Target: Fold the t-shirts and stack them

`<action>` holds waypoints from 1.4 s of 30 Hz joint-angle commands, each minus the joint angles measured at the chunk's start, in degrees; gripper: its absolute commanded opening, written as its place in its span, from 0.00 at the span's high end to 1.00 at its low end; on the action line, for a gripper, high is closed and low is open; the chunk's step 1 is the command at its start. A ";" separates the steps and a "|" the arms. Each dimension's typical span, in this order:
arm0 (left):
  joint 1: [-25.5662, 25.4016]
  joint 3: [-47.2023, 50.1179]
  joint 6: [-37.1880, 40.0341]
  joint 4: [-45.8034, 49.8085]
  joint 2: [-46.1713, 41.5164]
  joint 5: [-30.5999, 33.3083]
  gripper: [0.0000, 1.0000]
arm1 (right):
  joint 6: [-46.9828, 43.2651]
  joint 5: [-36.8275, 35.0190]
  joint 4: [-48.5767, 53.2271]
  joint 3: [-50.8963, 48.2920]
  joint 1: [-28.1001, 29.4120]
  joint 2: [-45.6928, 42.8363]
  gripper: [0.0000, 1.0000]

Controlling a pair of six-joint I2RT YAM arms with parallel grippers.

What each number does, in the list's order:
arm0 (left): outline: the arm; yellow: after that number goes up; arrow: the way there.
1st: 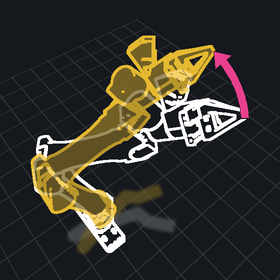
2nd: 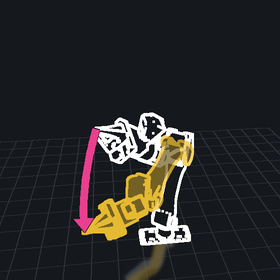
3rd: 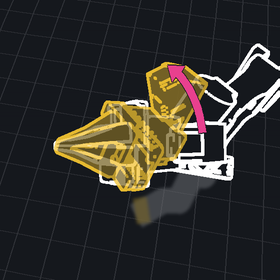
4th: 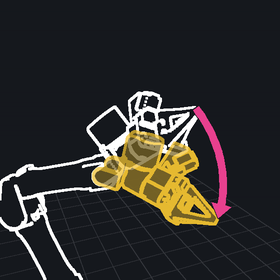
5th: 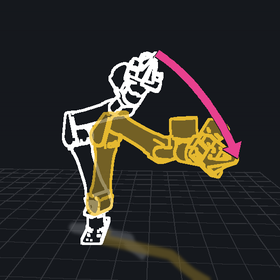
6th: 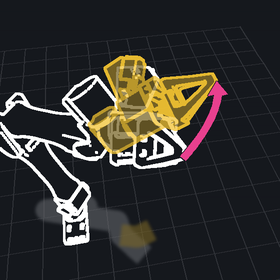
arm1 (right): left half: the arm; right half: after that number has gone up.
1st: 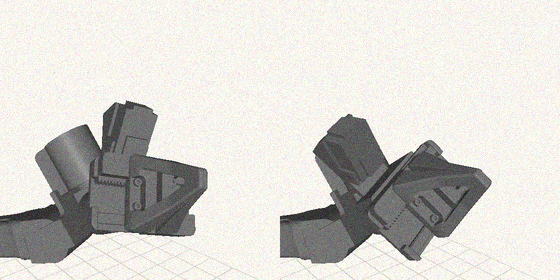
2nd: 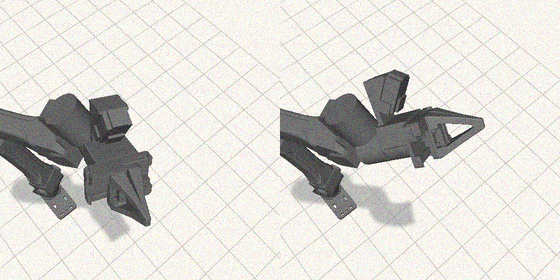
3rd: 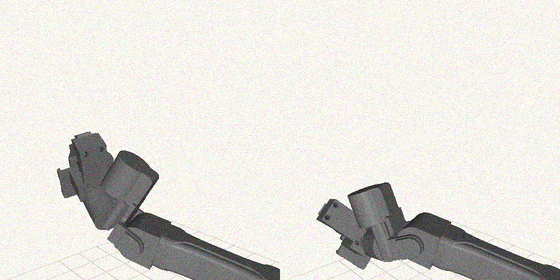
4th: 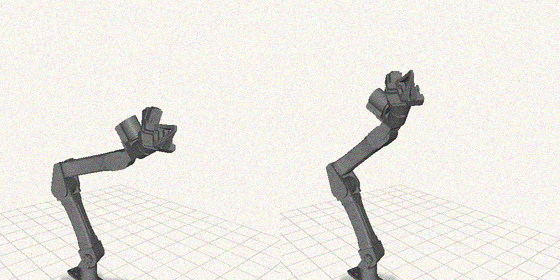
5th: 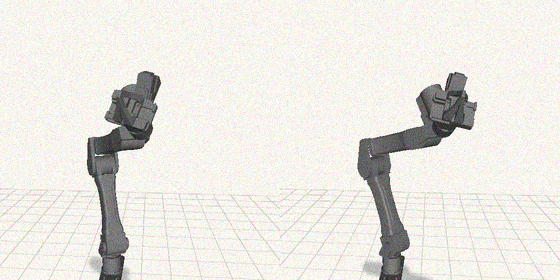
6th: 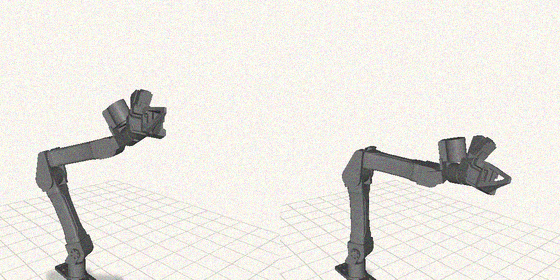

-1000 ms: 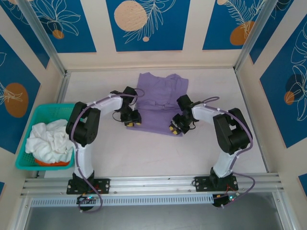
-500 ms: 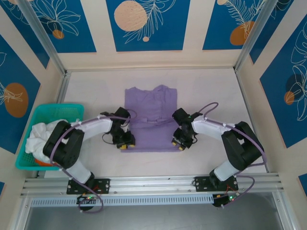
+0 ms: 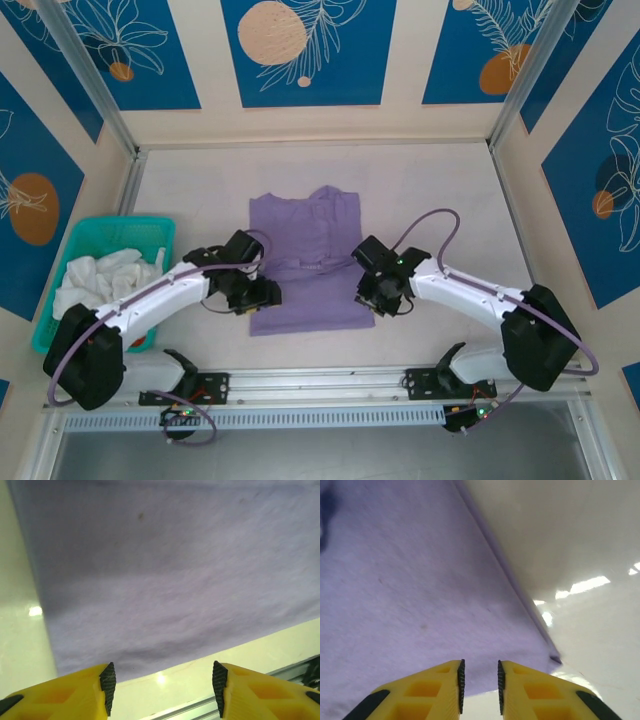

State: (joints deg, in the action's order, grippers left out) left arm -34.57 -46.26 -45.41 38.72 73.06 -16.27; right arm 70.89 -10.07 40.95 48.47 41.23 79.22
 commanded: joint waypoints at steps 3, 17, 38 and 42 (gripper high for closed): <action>1.30 1.30 -10.65 -10.94 3.37 -2.21 0.46 | -7.72 3.67 -2.33 8.00 -3.88 9.65 0.77; 3.26 -1.31 -16.17 -18.78 7.25 3.64 0.34 | -13.78 11.13 -0.67 23.80 -14.39 26.95 0.79; -8.35 -26.76 9.36 -0.10 25.67 -7.32 0.53 | -12.83 14.13 -3.16 20.98 -16.89 21.49 0.79; -10.04 -28.86 13.75 1.93 29.49 -6.23 0.60 | -13.01 14.76 -3.57 20.22 -17.06 21.34 0.80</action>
State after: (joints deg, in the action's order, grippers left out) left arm -43.72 -73.71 -38.37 35.00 100.86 -20.51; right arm 58.63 3.16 37.04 69.89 24.14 101.51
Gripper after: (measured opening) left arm 0.406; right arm 0.206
